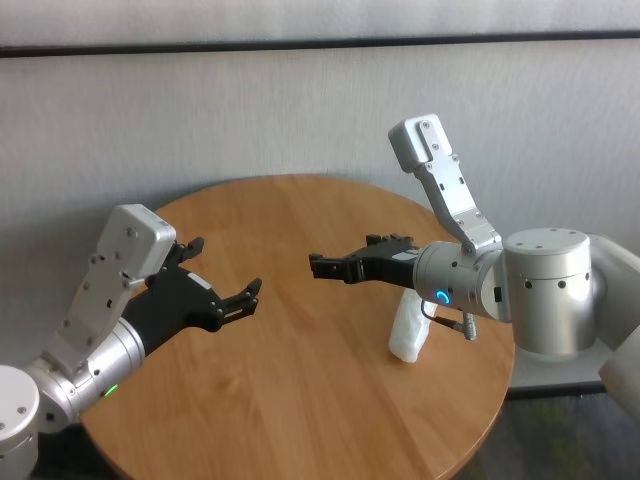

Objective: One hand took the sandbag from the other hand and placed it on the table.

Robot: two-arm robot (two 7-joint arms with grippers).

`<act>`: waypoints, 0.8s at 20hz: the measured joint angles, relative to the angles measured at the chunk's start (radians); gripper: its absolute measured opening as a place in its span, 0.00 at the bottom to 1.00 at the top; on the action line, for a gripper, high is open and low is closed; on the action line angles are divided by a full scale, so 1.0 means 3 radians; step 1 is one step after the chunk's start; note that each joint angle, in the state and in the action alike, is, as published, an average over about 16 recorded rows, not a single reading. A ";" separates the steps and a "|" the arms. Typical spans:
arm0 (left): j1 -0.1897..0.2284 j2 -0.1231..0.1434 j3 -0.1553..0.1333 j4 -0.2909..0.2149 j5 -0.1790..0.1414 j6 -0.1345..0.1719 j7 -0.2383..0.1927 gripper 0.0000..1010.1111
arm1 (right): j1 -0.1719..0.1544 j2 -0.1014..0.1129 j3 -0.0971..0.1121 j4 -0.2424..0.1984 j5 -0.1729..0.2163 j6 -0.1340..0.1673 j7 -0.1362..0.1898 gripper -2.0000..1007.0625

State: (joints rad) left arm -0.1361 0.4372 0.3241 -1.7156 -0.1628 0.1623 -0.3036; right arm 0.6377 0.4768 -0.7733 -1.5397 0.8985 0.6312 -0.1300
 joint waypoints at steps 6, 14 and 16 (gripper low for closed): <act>0.0000 0.0000 0.0000 0.0000 0.0000 0.0000 0.0000 0.99 | -0.0058 0.0011 0.0021 -0.0039 -0.0042 -0.0022 0.0032 1.00; 0.0000 0.0000 0.0000 0.0000 0.0000 0.0000 0.0000 0.99 | -0.0094 0.0033 0.0019 -0.0076 -0.0073 -0.0028 0.0052 1.00; 0.0000 0.0000 0.0000 0.0000 0.0000 0.0000 0.0000 0.99 | -0.0093 0.0034 0.0018 -0.0075 -0.0072 -0.0028 0.0053 1.00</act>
State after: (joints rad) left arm -0.1361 0.4372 0.3241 -1.7157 -0.1628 0.1623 -0.3036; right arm 0.6098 0.4870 -0.7677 -1.5622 0.8769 0.6229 -0.1141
